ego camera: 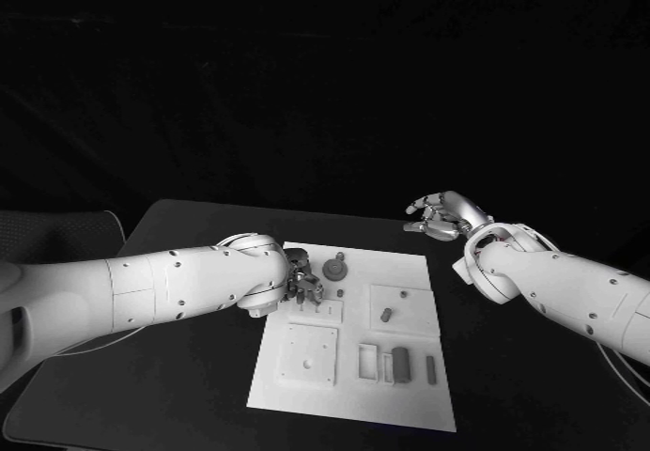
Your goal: Assemble the parts on the task board
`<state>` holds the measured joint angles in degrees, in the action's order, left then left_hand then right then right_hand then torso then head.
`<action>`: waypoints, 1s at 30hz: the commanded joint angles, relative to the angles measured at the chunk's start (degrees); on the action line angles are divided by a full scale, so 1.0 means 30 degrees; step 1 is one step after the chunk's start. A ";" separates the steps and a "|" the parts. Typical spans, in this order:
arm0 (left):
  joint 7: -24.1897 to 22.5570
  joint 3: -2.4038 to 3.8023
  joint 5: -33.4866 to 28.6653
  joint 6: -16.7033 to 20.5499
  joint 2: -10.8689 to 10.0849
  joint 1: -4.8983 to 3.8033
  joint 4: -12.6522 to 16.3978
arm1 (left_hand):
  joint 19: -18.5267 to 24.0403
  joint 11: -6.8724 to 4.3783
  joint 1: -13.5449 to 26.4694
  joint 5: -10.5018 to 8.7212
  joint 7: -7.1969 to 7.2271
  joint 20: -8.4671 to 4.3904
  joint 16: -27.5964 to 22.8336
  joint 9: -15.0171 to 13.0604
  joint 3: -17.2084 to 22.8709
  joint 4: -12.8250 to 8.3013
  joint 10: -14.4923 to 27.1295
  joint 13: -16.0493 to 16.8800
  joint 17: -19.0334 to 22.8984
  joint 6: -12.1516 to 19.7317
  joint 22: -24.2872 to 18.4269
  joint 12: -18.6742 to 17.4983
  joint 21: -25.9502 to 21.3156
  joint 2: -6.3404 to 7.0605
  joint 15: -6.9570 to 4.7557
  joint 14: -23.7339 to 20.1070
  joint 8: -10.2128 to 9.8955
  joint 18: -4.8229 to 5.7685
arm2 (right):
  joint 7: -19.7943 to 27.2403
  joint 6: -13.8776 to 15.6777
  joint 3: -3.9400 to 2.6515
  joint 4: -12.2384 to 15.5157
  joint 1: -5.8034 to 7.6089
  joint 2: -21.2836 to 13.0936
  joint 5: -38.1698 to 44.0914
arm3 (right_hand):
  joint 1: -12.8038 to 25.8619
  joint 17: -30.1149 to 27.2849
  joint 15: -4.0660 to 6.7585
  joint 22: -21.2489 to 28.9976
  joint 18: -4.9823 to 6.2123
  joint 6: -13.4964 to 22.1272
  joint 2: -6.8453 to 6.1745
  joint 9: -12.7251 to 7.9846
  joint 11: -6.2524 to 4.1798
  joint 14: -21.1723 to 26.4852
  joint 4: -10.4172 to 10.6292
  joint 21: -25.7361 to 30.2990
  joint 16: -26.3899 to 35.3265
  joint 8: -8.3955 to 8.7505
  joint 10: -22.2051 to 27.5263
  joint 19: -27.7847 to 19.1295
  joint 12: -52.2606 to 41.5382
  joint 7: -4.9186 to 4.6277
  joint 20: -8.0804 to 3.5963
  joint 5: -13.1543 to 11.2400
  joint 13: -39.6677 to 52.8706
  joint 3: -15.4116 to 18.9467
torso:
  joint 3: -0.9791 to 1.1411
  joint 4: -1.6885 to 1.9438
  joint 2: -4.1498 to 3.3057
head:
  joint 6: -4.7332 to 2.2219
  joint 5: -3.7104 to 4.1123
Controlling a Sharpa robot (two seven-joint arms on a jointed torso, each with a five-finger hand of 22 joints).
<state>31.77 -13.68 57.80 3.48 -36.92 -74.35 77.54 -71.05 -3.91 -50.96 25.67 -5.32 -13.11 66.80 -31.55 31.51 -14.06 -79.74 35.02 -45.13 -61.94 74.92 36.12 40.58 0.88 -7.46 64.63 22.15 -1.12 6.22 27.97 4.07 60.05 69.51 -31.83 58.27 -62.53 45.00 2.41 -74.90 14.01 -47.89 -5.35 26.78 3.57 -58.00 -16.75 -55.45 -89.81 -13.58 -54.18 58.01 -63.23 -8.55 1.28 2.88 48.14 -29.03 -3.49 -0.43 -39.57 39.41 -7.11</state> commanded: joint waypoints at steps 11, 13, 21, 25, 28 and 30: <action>-0.0029 0.0010 0.0381 -0.0610 0.0159 0.0067 -0.0109 | -0.0043 -0.0436 -0.0022 -0.0102 0.1841 -0.0104 0.0164 -0.3579 -0.0033 0.0180 0.0199 0.0047 0.0025 -0.2525 0.0409 0.0146 0.0127 -0.0233 -0.0188 0.0112 0.1625 -0.1037 | 0.0080 -0.0297 -0.0012 0.0026 0.0021 0.0029 0.0071 | -0.0131 -0.0029 -0.0049 -0.0046 0.0329 0.0372 0.0107 -0.0034 0.0071 0.0048 0.0042 0.0096 0.0056 -0.0005 0.0090 -0.0048 0.0006 -0.0557 -0.0056 0.0025 -0.0024 0.0132 | -0.0005 0.0009 -0.0001 | 0.0067 0.0051; -0.0024 0.0010 0.0381 -0.0641 0.0185 0.0098 -0.0144 | -0.0047 -0.0441 -0.0024 -0.0101 0.1847 -0.0107 0.0178 -0.3587 -0.0033 0.0184 0.0193 0.0052 0.0026 -0.2534 0.0410 0.0157 0.0141 -0.0241 -0.0191 0.0117 0.1631 -0.1039 | 0.0074 -0.0304 -0.0012 0.0018 0.0023 0.0050 0.0079 | -0.0132 -0.0029 -0.0049 -0.0046 0.0329 0.0371 0.0108 -0.0035 0.0070 0.0049 0.0041 0.0096 0.0055 -0.0005 0.0091 -0.0048 0.0005 -0.0557 -0.0055 0.0025 -0.0025 0.0134 | -0.0006 0.0003 0.0001 | 0.0065 0.0047; -0.0031 0.0010 0.0564 -0.0705 0.0249 0.0169 -0.0208 | -0.0068 -0.0464 0.0003 -0.0112 0.1870 -0.0113 0.0240 -0.3624 -0.0052 0.0221 0.0158 0.0073 0.0029 -0.2581 0.0412 0.0214 0.0206 -0.0257 -0.0203 0.0148 0.1665 -0.1039 | 0.0070 -0.0304 -0.0012 0.0009 0.0031 0.0035 0.0082 | -0.0132 -0.0030 -0.0049 -0.0047 0.0329 0.0368 0.0114 -0.0041 0.0070 0.0050 0.0039 0.0097 0.0054 -0.0007 0.0092 -0.0050 0.0003 -0.0556 -0.0052 0.0025 -0.0028 0.0140 | -0.0007 -0.0002 -0.0005 | 0.0100 0.0064; -0.0060 0.0010 0.0693 -0.0732 0.0298 0.0190 -0.0276 | -0.0079 -0.0475 0.0006 -0.0118 0.1882 -0.0118 0.0265 -0.3639 -0.0056 0.0230 0.0145 0.0082 0.0030 -0.2598 0.0413 0.0237 0.0233 -0.0260 -0.0208 0.0159 0.1679 -0.1042 | 0.0074 -0.0313 -0.0012 0.0018 0.0034 0.0035 0.0084 | -0.0131 -0.0030 -0.0049 -0.0047 0.0329 0.0366 0.0116 -0.0044 0.0070 0.0051 0.0039 0.0098 0.0053 -0.0008 0.0092 -0.0050 0.0001 -0.0556 -0.0051 0.0025 -0.0029 0.0143 | -0.0010 -0.0006 -0.0010 | 0.0108 0.0079; -0.0038 0.0010 0.0722 -0.0773 0.0341 0.0221 -0.0320 | -0.0092 -0.0487 0.0011 -0.0119 0.1894 -0.0124 0.0291 -0.3656 -0.0061 0.0242 0.0128 0.0092 0.0032 -0.2618 0.0414 0.0263 0.0263 -0.0267 -0.0215 0.0174 0.1694 -0.1045 | 0.0069 -0.0308 -0.0012 0.0027 0.0036 0.0039 0.0091 | -0.0131 -0.0030 -0.0049 -0.0047 0.0329 0.0365 0.0116 -0.0046 0.0069 0.0051 0.0038 0.0098 0.0052 -0.0009 0.0093 -0.0050 0.0000 -0.0555 -0.0050 0.0025 -0.0031 0.0146 | -0.0010 0.0000 -0.0006 | 0.0149 0.0093; -0.0046 0.0010 0.0801 -0.0789 0.0366 0.0256 -0.0351 | -0.0102 -0.0497 0.0015 -0.0122 0.1903 -0.0129 0.0313 -0.3669 -0.0065 0.0251 0.0114 0.0100 0.0034 -0.2634 0.0414 0.0285 0.0288 -0.0265 -0.0221 0.0186 0.1707 -0.1049 | 0.0061 -0.0310 -0.0012 0.0037 0.0040 0.0037 0.0095 | -0.0132 -0.0030 -0.0048 -0.0048 0.0329 0.0365 0.0116 -0.0048 0.0069 0.0052 0.0038 0.0098 0.0052 -0.0009 0.0093 -0.0051 -0.0001 -0.0555 -0.0049 0.0025 -0.0032 0.0148 | -0.0011 -0.0003 -0.0007 | 0.0159 0.0084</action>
<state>31.81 -13.67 59.41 2.04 -36.03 -73.66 76.49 -71.28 -4.32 -50.90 25.00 -5.22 -13.29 67.45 -31.55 31.35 -13.59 -80.16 35.26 -45.07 -62.04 74.90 36.60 41.24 0.82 -7.38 64.73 24.14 -1.12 6.17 27.70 4.07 60.04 69.58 -31.75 58.28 -62.53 45.00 2.40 -74.95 14.02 -48.00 -5.35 26.69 3.57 -57.99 -16.59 -55.45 -89.81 -13.58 -54.18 57.93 -63.23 -8.70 1.36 2.88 48.14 -28.87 -3.52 -0.43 -39.58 39.81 -6.83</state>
